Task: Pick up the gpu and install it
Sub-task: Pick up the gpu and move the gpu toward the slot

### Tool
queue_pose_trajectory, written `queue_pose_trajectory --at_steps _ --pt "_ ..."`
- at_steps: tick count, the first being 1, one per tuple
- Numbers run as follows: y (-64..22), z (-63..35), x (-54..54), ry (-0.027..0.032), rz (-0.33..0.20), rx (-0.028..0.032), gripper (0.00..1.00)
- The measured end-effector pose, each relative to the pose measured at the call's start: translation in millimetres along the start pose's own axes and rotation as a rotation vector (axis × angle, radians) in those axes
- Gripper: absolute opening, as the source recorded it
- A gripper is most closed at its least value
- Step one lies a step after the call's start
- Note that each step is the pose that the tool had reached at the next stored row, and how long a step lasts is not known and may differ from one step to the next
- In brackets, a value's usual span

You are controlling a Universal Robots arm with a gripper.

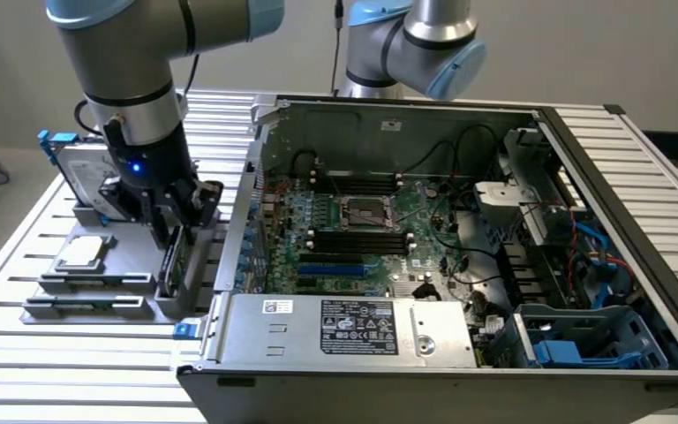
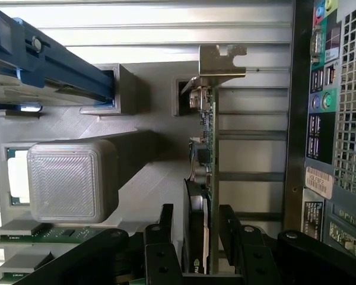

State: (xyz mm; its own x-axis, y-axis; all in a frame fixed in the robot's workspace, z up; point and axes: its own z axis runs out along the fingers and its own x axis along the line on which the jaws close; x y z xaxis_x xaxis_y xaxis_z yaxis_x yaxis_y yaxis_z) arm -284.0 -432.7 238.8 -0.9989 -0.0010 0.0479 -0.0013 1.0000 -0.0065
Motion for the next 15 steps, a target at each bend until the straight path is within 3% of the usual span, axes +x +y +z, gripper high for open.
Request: queue_pose_trajectory --at_steps 7,9,10,15 --pt "-0.5 0.1 -0.8 0.0 -0.001 -0.0001 0.44" --pt "-0.5 0.1 -0.9 0.0 -0.001 -0.0001 0.46" --pt "-0.5 0.1 -0.9 0.0 -0.001 -0.0001 0.52" --pt "-0.5 0.1 -0.9 0.0 -0.001 0.0 0.52"
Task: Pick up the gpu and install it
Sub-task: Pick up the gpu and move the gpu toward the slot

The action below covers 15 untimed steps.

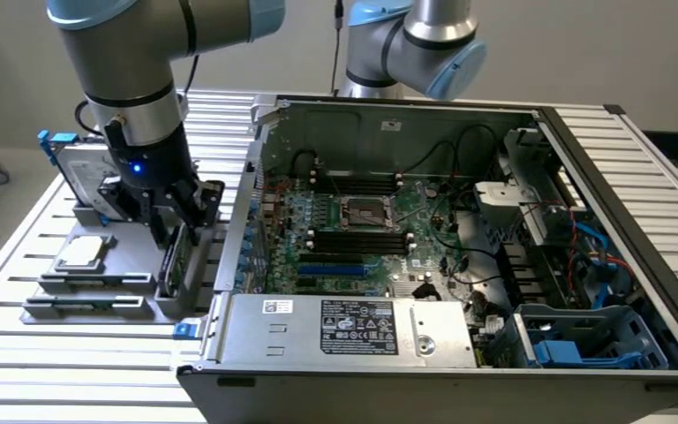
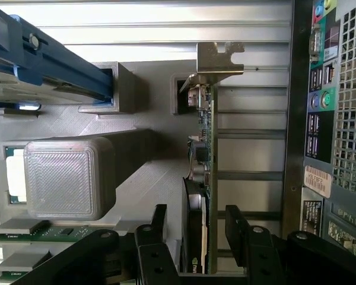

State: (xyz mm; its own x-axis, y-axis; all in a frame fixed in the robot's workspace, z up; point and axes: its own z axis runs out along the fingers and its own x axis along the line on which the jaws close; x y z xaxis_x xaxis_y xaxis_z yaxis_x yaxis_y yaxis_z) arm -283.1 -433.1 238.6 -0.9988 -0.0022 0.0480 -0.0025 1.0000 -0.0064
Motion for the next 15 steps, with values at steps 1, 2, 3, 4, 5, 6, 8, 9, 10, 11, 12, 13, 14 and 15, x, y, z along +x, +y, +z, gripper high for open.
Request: queue_pose_trajectory --at_steps 1,2,3,4,5,6,8,9,10,11,12,13,14,15 --pt "0.0 0.0 0.0 0.0 0.0 0.0 0.52" --pt "0.0 0.0 0.0 0.0 0.0 0.0 0.52" --pt "0.0 0.0 0.0 0.0001 0.0 0.0 0.52" --pt "0.0 0.0 0.0 0.0001 0.0 0.0 0.52" --pt "0.0 0.0 0.0 0.0 0.0 0.0 0.5" --pt "0.0 0.0 0.0 0.0001 0.0 0.0 0.44" --pt "0.0 0.0 0.0 0.0001 0.0 0.0 0.37" --pt "0.0 0.0 0.0 0.0 0.0 0.0 0.31" --pt "0.0 0.0 0.0 0.0 0.0 0.0 0.31" --pt "0.0 0.1 0.0 0.0 0.0 0.0 0.31" --pt "0.0 0.1 0.0 -0.0001 0.0 -0.0001 0.31" --pt "0.0 0.1 0.1 0.0001 0.0 0.0 0.31" --pt "0.0 0.1 0.0 0.0001 0.0 0.0 0.28" --pt "0.0 0.0 0.0 0.0001 0.0 0.0 0.26"
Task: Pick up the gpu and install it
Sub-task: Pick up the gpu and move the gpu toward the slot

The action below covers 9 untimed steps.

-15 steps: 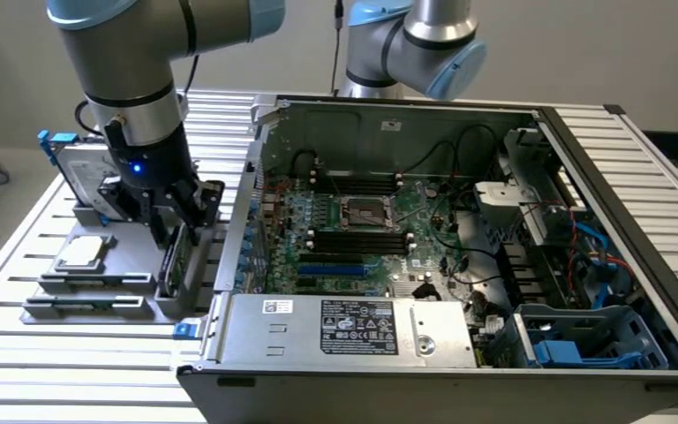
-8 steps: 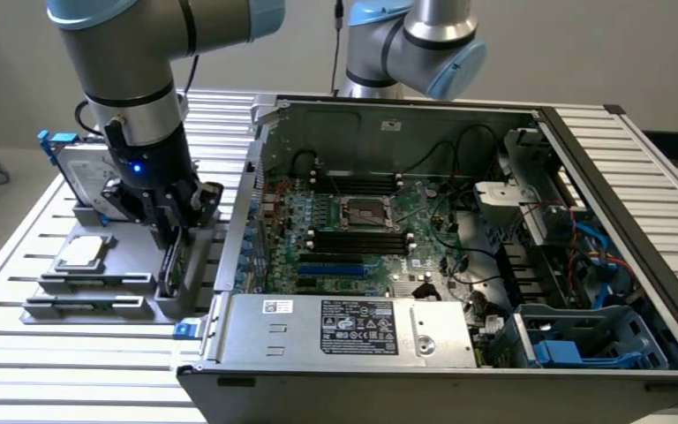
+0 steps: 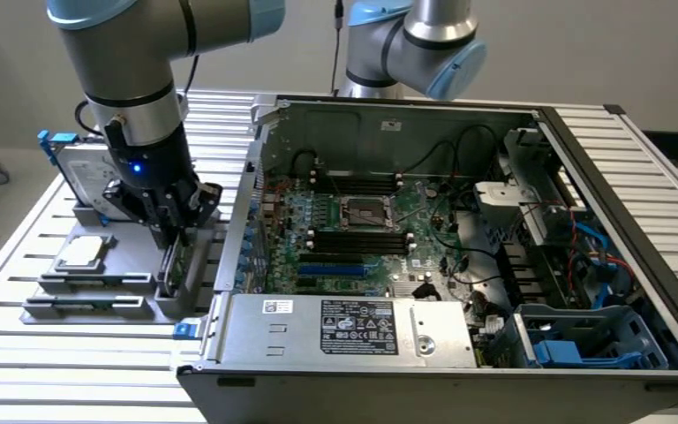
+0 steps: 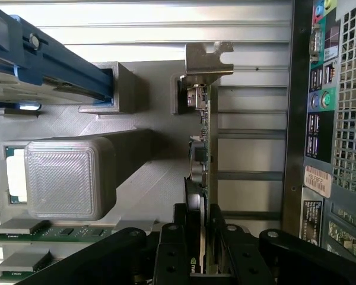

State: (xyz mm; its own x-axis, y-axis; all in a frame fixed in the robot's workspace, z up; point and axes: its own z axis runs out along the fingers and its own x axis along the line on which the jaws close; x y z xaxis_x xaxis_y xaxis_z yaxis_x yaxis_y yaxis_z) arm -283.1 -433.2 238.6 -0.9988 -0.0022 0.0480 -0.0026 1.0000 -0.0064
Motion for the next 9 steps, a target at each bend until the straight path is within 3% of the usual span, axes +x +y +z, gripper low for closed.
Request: queue_pose_trajectory --at_steps 7,9 --pt "0.0 0.0 0.0 -0.0004 0.0 -0.0001 0.26" --pt "0.0 -0.2 0.0 -0.0036 0.0 0.0 0.26"
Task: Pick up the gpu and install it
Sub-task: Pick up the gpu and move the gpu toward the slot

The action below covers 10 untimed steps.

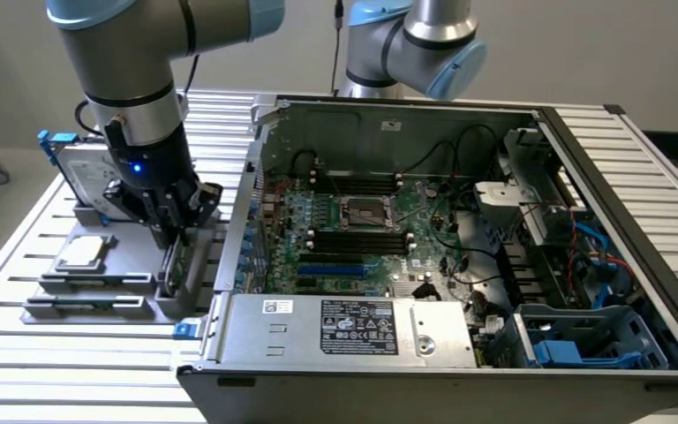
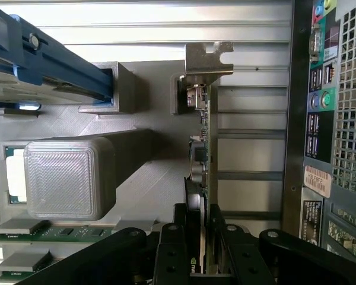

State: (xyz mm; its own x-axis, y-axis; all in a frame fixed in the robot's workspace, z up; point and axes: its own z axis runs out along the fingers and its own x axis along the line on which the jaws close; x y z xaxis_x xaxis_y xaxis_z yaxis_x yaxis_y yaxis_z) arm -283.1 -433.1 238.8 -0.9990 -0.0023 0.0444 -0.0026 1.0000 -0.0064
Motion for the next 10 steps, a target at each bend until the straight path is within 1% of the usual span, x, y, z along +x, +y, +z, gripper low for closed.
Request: queue_pose_trajectory --at_steps 4,6,8,10 --pt "-0.1 -3.2 0.7 -0.0111 0.0 -0.0006 0.26" --pt "0.0 -5.0 1.2 -0.0156 0.0 -0.0024 0.26" --pt "-0.1 -6.8 1.4 -0.0205 0.0 -0.0056 0.26" --pt "-0.1 -8.6 1.7 -0.0241 0.0 -0.011 0.26"
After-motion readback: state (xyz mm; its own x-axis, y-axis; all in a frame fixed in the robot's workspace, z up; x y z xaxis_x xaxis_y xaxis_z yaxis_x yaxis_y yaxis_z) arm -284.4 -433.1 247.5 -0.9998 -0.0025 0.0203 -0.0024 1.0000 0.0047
